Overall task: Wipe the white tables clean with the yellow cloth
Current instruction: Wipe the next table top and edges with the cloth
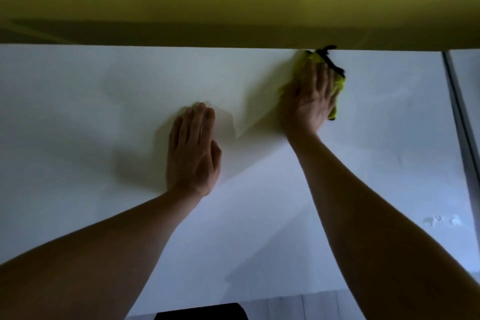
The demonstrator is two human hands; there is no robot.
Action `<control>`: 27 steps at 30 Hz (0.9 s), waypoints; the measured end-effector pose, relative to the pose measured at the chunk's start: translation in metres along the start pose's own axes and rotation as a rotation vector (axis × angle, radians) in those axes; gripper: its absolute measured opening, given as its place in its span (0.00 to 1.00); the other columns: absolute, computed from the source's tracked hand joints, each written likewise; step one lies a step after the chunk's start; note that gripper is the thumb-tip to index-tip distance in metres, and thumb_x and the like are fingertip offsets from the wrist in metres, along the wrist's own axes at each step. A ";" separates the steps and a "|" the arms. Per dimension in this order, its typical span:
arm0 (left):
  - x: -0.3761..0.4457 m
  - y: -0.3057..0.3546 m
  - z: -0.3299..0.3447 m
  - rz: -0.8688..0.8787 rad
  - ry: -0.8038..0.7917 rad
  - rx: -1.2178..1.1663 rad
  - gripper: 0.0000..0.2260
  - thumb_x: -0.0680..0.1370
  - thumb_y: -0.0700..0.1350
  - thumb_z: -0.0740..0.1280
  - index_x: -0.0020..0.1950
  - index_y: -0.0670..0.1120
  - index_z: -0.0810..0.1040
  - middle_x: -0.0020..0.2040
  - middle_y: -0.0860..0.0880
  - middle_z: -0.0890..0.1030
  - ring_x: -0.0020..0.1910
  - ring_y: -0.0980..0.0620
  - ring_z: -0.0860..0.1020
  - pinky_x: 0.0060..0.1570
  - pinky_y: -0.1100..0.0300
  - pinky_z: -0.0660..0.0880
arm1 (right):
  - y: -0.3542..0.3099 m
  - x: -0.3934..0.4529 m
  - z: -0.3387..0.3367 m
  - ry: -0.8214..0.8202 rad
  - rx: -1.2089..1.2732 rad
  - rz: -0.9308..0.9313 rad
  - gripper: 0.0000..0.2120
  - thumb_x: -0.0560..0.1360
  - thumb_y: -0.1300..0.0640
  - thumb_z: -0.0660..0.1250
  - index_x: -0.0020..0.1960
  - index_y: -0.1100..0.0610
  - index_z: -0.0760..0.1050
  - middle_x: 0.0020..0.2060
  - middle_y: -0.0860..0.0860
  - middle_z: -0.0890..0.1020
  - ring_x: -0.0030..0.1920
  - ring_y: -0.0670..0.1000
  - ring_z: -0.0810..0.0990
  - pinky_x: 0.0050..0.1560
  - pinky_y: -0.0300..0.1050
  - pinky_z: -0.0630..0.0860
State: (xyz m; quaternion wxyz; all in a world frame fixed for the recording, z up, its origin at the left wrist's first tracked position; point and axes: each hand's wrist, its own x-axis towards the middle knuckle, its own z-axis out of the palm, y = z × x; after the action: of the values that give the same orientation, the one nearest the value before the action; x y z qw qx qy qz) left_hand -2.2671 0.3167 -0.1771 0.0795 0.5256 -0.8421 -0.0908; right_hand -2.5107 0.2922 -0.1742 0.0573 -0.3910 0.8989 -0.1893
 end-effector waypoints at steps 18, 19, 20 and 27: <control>-0.001 -0.001 0.003 0.019 0.015 0.036 0.28 0.82 0.46 0.53 0.83 0.40 0.60 0.83 0.41 0.61 0.82 0.40 0.60 0.82 0.46 0.53 | 0.045 0.087 -0.016 -0.012 -0.071 -0.131 0.27 0.78 0.51 0.60 0.76 0.53 0.66 0.75 0.53 0.68 0.77 0.55 0.61 0.77 0.53 0.54; 0.000 0.000 0.002 0.019 0.016 0.038 0.28 0.82 0.46 0.54 0.83 0.40 0.60 0.83 0.41 0.61 0.82 0.40 0.60 0.82 0.46 0.53 | 0.049 0.088 -0.017 -0.003 -0.075 -0.087 0.27 0.79 0.51 0.59 0.77 0.53 0.64 0.76 0.53 0.66 0.78 0.55 0.59 0.78 0.53 0.53; 0.000 0.000 0.002 0.018 0.013 0.035 0.28 0.82 0.45 0.54 0.83 0.40 0.60 0.83 0.41 0.61 0.82 0.40 0.60 0.82 0.46 0.53 | 0.048 0.086 -0.015 0.003 -0.078 -0.047 0.28 0.79 0.51 0.59 0.78 0.53 0.63 0.77 0.53 0.65 0.79 0.54 0.57 0.78 0.54 0.52; -0.002 -0.001 0.000 0.039 0.013 0.050 0.28 0.81 0.44 0.55 0.82 0.39 0.62 0.82 0.39 0.63 0.81 0.38 0.61 0.81 0.43 0.56 | -0.034 0.011 0.008 -0.166 0.062 -0.513 0.30 0.75 0.48 0.64 0.76 0.52 0.68 0.76 0.55 0.68 0.78 0.57 0.61 0.77 0.57 0.55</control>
State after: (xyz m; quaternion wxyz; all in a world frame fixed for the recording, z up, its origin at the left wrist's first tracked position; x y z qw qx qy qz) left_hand -2.2655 0.3181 -0.1770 0.0736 0.5117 -0.8535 -0.0648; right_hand -2.4932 0.2607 -0.1676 0.0927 -0.6182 0.7565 -0.1925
